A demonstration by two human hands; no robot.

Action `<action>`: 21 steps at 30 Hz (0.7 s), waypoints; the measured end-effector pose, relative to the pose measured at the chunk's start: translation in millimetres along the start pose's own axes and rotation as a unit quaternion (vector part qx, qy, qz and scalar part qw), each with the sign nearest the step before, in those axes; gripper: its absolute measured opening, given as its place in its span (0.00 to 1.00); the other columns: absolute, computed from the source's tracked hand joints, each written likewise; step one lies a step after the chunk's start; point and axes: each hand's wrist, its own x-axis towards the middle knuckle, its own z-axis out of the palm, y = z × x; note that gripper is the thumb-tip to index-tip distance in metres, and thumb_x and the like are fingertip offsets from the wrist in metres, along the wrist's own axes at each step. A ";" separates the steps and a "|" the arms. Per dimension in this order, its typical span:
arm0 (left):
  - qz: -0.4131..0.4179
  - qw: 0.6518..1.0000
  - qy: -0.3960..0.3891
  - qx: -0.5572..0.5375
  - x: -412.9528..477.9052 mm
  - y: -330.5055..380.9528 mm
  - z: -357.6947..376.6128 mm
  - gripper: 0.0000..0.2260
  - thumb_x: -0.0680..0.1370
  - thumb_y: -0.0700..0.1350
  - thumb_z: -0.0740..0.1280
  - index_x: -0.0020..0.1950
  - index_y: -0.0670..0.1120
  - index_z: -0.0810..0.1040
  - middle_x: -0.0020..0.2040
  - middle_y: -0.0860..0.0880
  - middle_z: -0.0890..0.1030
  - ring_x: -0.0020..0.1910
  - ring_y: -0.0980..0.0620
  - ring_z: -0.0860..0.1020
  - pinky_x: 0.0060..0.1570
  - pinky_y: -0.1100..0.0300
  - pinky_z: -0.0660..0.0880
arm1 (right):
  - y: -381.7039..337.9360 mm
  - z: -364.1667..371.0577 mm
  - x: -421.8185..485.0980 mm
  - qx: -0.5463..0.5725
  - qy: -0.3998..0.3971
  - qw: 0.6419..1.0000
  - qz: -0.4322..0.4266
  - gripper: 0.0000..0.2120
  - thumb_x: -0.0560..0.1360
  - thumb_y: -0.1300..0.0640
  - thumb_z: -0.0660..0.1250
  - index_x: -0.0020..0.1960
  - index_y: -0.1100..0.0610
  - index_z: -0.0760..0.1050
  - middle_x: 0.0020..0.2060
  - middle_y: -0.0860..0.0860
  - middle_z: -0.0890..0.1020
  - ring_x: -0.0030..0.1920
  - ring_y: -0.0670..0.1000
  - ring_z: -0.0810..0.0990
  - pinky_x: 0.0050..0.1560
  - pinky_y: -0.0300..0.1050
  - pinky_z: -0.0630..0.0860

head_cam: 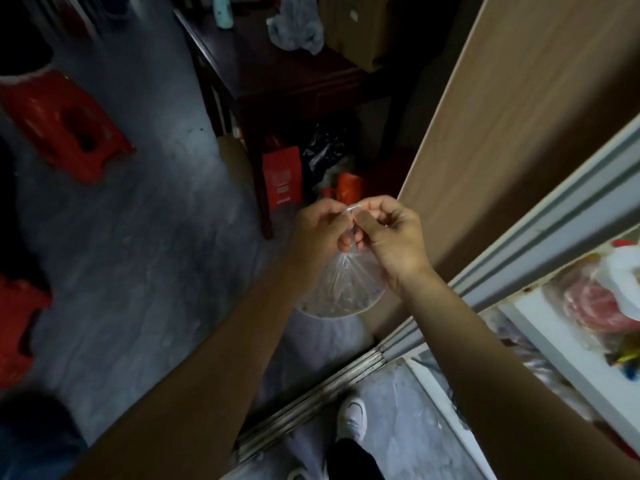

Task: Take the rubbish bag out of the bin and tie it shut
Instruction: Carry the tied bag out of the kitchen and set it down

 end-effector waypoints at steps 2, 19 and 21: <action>0.009 1.000 -0.001 0.005 17.5 -33.6 -2.6 0.07 0.78 0.37 0.62 0.48 0.33 0.76 0.36 0.32 0.77 0.33 0.46 0.75 0.36 0.56 0.74 | 34.9 -0.5 17.5 0.014 0.003 1.000 -0.001 0.05 0.78 0.68 0.66 0.45 0.62 0.78 0.25 0.53 0.79 0.25 0.50 0.75 0.29 0.40 0.72; 0.044 0.998 0.005 0.038 121.4 -355.1 -5.9 0.07 0.80 0.41 0.64 0.49 0.38 0.79 0.40 0.34 0.81 0.36 0.43 0.78 0.41 0.51 0.77 | 353.7 -34.6 120.1 0.018 -0.008 0.999 -0.028 0.03 0.77 0.69 0.66 0.46 0.68 0.78 0.29 0.57 0.79 0.24 0.48 0.76 0.26 0.37 0.72; 0.050 0.998 0.005 0.041 126.6 -386.9 -4.5 0.08 0.80 0.40 0.64 0.50 0.37 0.78 0.39 0.33 0.80 0.35 0.45 0.77 0.39 0.54 0.77 | 384.1 -43.1 129.5 -0.002 -0.031 0.999 -0.035 0.06 0.78 0.68 0.66 0.42 0.64 0.78 0.27 0.55 0.79 0.24 0.47 0.76 0.26 0.37 0.72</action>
